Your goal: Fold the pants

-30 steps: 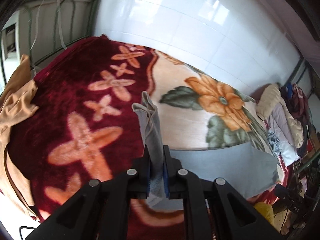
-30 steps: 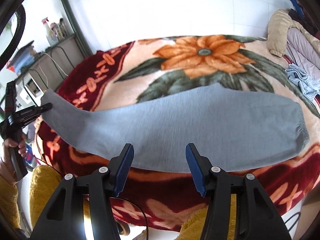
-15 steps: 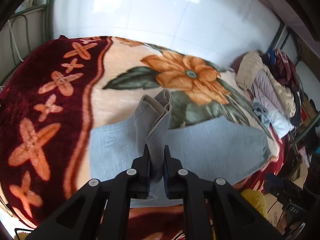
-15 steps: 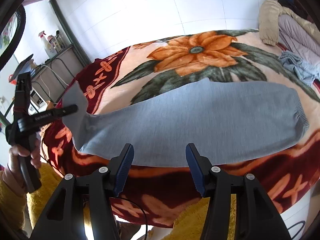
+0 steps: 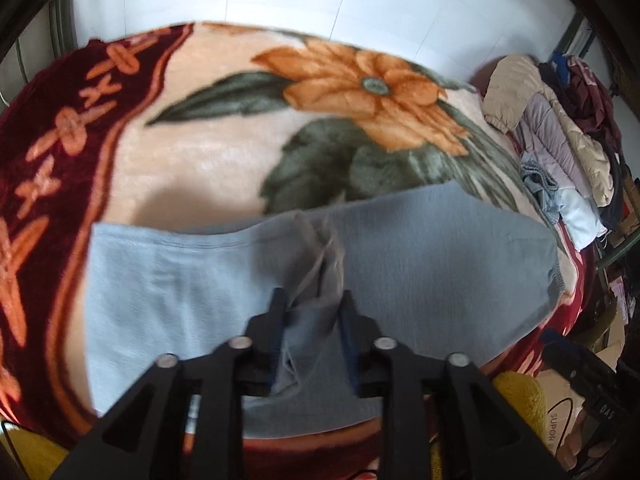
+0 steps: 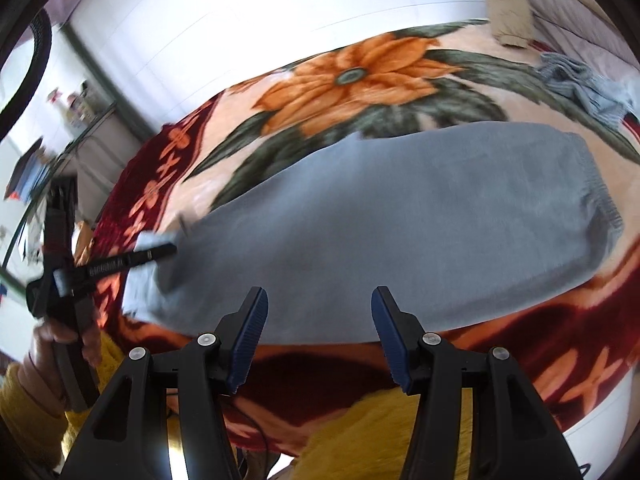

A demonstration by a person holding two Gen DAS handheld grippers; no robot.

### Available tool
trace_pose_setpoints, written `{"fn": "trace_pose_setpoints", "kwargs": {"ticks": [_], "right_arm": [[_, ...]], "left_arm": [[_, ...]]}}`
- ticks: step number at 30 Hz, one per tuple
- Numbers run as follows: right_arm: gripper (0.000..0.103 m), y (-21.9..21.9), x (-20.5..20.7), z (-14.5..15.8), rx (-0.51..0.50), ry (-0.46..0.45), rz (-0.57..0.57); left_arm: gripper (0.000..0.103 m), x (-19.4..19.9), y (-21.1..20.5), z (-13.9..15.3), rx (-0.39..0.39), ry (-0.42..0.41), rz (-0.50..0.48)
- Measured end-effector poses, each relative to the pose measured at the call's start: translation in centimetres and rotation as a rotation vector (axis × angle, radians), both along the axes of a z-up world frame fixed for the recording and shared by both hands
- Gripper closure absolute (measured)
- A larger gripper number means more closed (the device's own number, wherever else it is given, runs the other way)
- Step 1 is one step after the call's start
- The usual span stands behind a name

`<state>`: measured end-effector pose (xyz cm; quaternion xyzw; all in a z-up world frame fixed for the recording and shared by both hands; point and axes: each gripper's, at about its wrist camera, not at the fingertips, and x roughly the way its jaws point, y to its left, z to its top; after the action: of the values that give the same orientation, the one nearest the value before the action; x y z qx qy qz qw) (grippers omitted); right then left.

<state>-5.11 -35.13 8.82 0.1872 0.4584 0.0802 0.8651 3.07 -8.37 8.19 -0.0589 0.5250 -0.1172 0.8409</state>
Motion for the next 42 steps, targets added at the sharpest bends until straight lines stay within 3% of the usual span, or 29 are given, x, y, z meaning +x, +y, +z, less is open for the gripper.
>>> {"fn": "trace_pose_setpoints", "kwargs": {"ticks": [5, 11, 15, 21, 24, 27, 32, 34, 36, 39, 42], "right_arm": [[0.047, -4.1, 0.0, -0.6, 0.027, 0.005, -0.082], [0.047, -10.9, -0.3, -1.4, -0.013, 0.025, -0.233], [0.047, -16.3, 0.0, -2.1, -0.067, 0.04, -0.363], [0.047, -22.8, 0.5, -4.8, 0.065, 0.047, -0.487], [0.047, -24.5, 1.5, -7.0, 0.14, 0.083, -0.489], [0.047, -25.2, 2.4, -8.9, 0.177, 0.109, -0.483], [0.039, -23.5, 3.5, -8.8, 0.077, 0.109, -0.46], [0.047, -22.6, 4.0, -8.4, 0.035, 0.11, -0.438], [0.071, -22.3, 4.2, -8.3, 0.03, 0.123, -0.43], [0.077, -22.6, 3.9, -7.8, 0.1, 0.108, -0.437], [0.078, -21.7, 3.6, -5.6, 0.058, 0.061, -0.417]], "left_arm": [[0.065, 0.4, -1.5, -1.2, -0.047, 0.046, 0.008], [0.065, 0.5, -1.9, -1.1, -0.034, 0.03, 0.036], [0.064, 0.3, -1.9, -1.9, -0.058, 0.074, 0.025], [0.065, -0.4, -4.8, -3.9, -0.082, 0.166, -0.07], [0.064, -0.4, -5.5, -3.6, -0.054, 0.155, -0.084], [0.065, -0.1, -4.7, -2.8, -0.002, 0.118, -0.039], [0.064, 0.3, -2.6, -1.4, 0.175, 0.024, 0.019], [0.064, 0.2, -1.8, -1.2, 0.208, 0.01, 0.033], [0.064, 0.0, -1.2, -0.8, 0.228, -0.005, 0.035], [0.063, -0.6, -1.0, -0.4, 0.262, -0.035, 0.011], [0.063, -1.0, -1.0, -0.3, 0.292, -0.056, -0.021]]}}
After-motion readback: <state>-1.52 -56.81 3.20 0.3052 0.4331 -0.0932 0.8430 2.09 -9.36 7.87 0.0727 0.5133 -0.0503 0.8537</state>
